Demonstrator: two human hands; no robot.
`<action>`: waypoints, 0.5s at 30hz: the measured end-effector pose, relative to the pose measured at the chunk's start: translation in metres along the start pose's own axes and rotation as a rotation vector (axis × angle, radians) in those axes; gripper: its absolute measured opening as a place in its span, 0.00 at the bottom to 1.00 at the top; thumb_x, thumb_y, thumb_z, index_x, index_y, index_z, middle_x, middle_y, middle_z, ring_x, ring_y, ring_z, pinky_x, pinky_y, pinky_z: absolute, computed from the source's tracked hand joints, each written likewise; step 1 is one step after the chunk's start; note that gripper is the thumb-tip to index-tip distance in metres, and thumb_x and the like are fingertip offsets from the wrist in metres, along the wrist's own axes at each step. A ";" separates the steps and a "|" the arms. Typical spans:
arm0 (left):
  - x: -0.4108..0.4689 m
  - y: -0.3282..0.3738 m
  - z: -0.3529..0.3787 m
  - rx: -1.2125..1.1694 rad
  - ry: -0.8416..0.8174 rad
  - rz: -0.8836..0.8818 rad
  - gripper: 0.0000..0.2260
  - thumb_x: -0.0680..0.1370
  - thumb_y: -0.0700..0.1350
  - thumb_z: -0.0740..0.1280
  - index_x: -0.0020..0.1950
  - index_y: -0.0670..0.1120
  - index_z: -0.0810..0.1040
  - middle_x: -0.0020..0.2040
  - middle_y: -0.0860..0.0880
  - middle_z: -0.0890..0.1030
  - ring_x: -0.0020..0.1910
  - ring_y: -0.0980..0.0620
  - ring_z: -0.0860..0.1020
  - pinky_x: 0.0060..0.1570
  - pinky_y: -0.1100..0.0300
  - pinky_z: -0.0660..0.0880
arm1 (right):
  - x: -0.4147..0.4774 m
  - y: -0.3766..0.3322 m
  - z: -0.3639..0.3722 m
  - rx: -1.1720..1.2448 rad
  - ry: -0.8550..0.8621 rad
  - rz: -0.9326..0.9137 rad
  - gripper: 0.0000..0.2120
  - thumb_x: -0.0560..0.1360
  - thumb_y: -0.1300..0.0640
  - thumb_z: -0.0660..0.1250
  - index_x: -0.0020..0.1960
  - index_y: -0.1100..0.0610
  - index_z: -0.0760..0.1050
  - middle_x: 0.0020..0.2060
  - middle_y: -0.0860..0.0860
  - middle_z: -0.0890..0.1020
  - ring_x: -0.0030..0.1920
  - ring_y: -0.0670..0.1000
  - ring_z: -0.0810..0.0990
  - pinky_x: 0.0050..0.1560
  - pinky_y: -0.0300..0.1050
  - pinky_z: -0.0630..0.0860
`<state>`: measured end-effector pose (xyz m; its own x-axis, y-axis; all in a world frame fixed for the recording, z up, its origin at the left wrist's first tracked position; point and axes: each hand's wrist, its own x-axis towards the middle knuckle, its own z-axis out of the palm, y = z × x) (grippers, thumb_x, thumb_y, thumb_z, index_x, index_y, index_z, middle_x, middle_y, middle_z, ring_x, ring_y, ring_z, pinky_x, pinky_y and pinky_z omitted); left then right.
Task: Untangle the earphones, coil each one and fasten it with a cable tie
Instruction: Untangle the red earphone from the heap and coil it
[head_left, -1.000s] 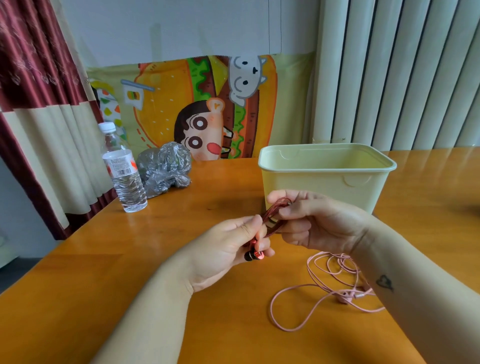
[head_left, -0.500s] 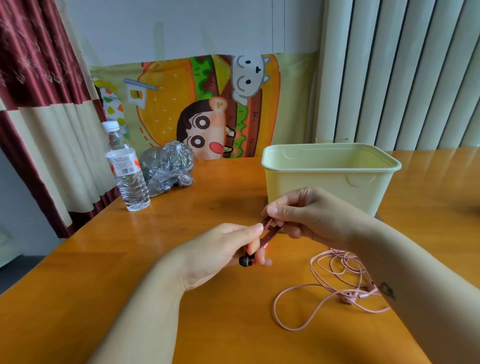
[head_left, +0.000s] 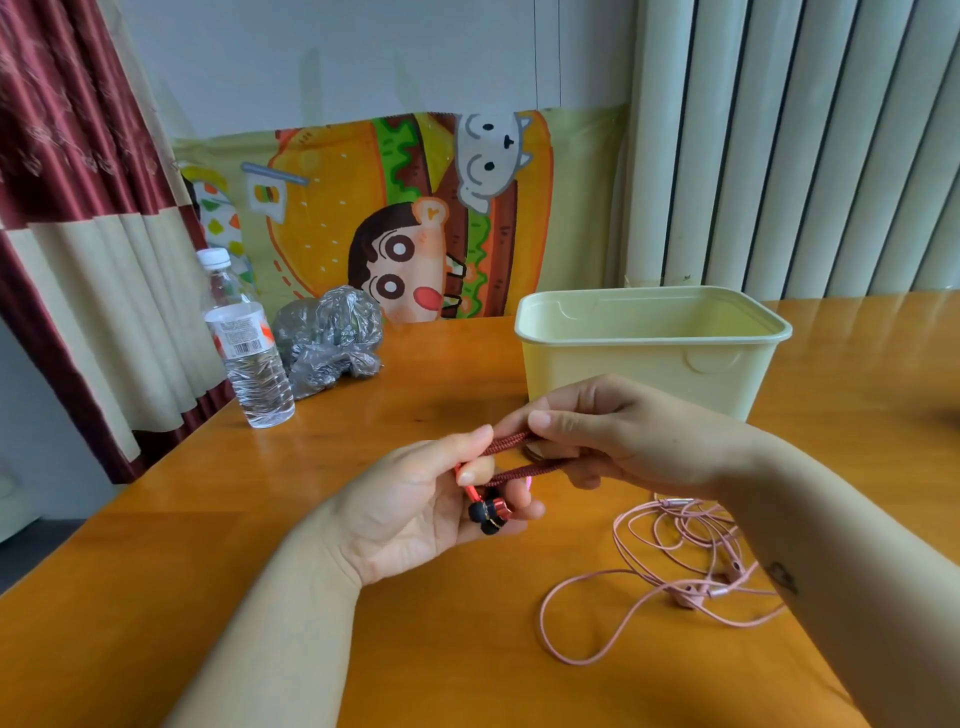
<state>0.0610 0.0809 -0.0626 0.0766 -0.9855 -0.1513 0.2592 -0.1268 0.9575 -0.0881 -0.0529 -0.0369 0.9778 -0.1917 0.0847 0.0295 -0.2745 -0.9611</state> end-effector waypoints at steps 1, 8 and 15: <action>0.000 0.000 0.001 -0.019 0.011 0.005 0.16 0.70 0.52 0.67 0.26 0.46 0.71 0.39 0.40 0.79 0.49 0.43 0.82 0.61 0.47 0.73 | 0.000 0.000 -0.001 0.004 0.017 -0.009 0.17 0.75 0.54 0.61 0.58 0.62 0.79 0.30 0.52 0.68 0.30 0.48 0.66 0.32 0.37 0.67; 0.006 0.001 0.014 -0.139 0.140 0.119 0.19 0.72 0.50 0.64 0.23 0.46 0.67 0.39 0.40 0.72 0.46 0.46 0.82 0.64 0.41 0.70 | -0.003 0.002 -0.006 0.105 0.127 0.003 0.14 0.68 0.54 0.68 0.51 0.55 0.83 0.36 0.57 0.78 0.31 0.47 0.74 0.37 0.38 0.75; 0.009 -0.002 0.020 -0.377 0.114 0.206 0.20 0.74 0.52 0.62 0.24 0.47 0.64 0.34 0.48 0.74 0.39 0.49 0.79 0.63 0.42 0.71 | 0.001 0.003 -0.003 0.476 0.139 -0.010 0.11 0.66 0.56 0.69 0.47 0.58 0.84 0.31 0.50 0.74 0.27 0.44 0.69 0.35 0.38 0.72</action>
<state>0.0421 0.0703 -0.0610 0.2634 -0.9646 -0.0133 0.5586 0.1413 0.8173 -0.0877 -0.0565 -0.0391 0.9409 -0.3243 0.0975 0.1618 0.1779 -0.9707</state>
